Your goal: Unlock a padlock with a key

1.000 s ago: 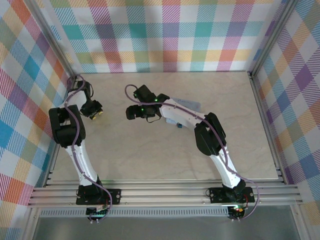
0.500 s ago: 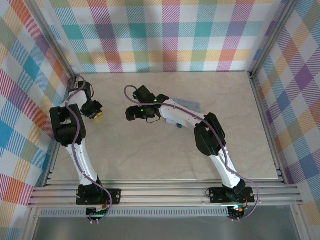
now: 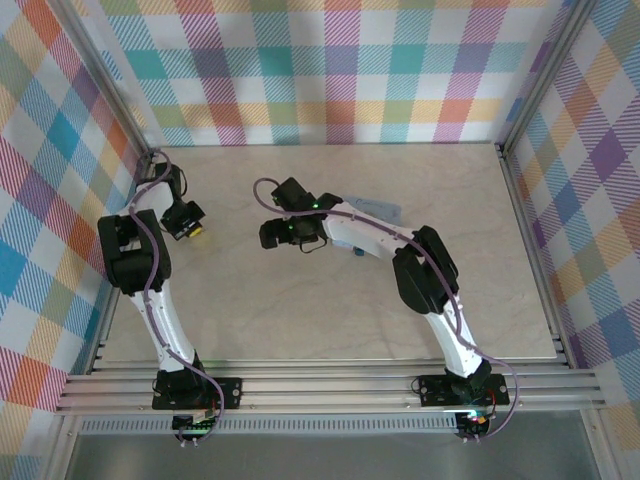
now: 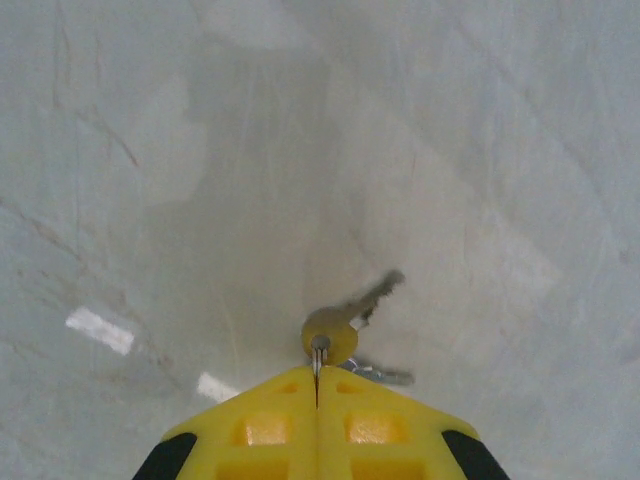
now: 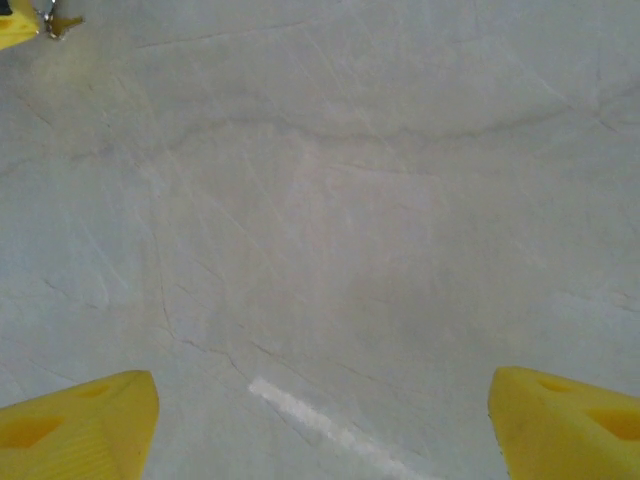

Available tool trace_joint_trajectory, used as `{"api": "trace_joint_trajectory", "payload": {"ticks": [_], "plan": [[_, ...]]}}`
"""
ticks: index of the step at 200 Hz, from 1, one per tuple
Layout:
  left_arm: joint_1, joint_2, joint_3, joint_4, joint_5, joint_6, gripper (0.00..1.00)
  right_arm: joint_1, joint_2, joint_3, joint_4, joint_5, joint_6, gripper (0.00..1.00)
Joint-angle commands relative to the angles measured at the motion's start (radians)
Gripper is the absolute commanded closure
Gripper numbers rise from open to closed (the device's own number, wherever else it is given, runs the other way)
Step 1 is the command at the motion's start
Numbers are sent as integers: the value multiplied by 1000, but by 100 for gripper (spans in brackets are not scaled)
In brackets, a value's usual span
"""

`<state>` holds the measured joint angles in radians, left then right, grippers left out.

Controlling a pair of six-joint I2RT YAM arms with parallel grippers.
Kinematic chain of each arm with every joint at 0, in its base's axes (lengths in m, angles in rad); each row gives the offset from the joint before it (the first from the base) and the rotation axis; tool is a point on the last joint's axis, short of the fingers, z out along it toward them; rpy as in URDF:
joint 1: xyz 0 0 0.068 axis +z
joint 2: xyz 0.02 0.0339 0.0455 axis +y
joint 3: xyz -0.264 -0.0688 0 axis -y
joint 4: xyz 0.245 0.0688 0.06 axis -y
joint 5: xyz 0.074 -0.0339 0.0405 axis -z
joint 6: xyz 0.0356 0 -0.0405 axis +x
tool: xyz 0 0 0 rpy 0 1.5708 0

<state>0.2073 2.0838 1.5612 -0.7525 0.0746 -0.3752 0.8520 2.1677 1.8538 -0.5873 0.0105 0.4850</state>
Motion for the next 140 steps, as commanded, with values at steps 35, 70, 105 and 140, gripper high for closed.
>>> {"api": "trace_joint_trajectory", "payload": {"ticks": [35,70,105,140], "plan": [[-56,-195,-132,5,241,127,100,-29,-232,-209,82,-4,43,16],[-139,-339,-180,5,421,189,100,-80,-397,-430,199,-60,85,26],[-196,-472,-162,-24,505,267,100,-162,-569,-651,346,-196,70,33],[-232,-563,-157,-22,679,354,100,-177,-671,-735,378,-258,-26,30]]}}
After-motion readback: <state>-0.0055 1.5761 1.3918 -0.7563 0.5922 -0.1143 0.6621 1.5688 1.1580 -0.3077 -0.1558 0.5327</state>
